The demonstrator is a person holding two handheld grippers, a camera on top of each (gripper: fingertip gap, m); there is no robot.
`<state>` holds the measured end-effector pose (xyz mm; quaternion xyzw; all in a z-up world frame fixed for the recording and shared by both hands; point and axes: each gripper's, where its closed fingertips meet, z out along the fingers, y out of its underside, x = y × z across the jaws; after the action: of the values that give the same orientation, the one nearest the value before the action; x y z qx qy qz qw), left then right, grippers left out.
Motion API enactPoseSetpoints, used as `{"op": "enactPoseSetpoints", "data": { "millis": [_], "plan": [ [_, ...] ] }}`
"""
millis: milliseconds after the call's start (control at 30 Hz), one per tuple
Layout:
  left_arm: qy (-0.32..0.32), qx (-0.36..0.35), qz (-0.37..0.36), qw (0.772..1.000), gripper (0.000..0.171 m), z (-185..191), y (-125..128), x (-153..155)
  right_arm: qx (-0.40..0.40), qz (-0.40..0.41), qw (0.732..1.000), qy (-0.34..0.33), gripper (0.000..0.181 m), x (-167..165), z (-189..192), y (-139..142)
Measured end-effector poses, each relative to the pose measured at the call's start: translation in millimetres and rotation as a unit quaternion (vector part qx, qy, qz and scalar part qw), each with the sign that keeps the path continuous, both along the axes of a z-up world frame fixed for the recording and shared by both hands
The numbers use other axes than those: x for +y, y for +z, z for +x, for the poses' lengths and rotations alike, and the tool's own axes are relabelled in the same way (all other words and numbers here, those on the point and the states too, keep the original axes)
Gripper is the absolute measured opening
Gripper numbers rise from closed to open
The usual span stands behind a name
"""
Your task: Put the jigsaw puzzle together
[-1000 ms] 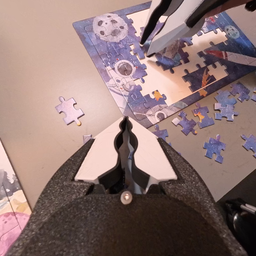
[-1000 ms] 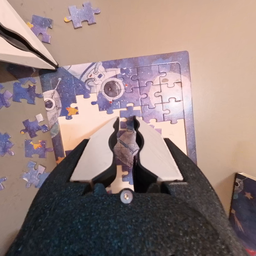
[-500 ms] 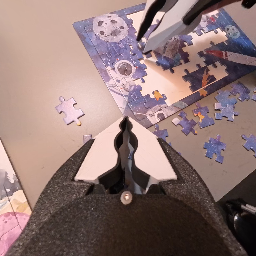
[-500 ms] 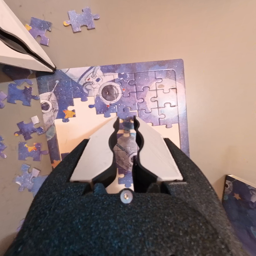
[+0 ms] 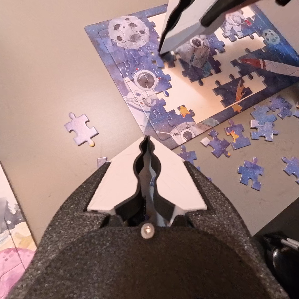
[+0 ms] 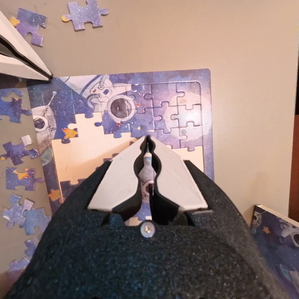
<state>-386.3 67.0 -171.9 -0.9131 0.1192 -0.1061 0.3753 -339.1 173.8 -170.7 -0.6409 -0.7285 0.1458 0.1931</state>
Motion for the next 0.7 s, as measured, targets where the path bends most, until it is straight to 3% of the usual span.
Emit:
{"op": "enactPoseSetpoints", "data": {
  "millis": [200,433,600,700],
  "plan": [
    [0.0,0.0,0.0,1.0,0.0,0.5,0.1,0.0,0.006,0.008,1.0,-0.015,0.0,6.1,-5.5,2.5],
    [0.0,0.0,0.0,1.0,0.0,0.1,-0.1,-0.1,0.003,0.011,1.0,0.018,0.0,1.3,-9.8,-1.4],
    [0.0,0.0,0.0,1.0,0.0,-0.2,0.1,-0.2,0.021,-0.018,1.0,0.003,0.0,-6.3,0.7,12.0],
    [0.0,0.003,0.001,1.0,0.0,-0.2,0.0,0.0,0.016,-0.004,1.0,-0.017,0.0,-5.2,8.1,6.2]
  ]
}}
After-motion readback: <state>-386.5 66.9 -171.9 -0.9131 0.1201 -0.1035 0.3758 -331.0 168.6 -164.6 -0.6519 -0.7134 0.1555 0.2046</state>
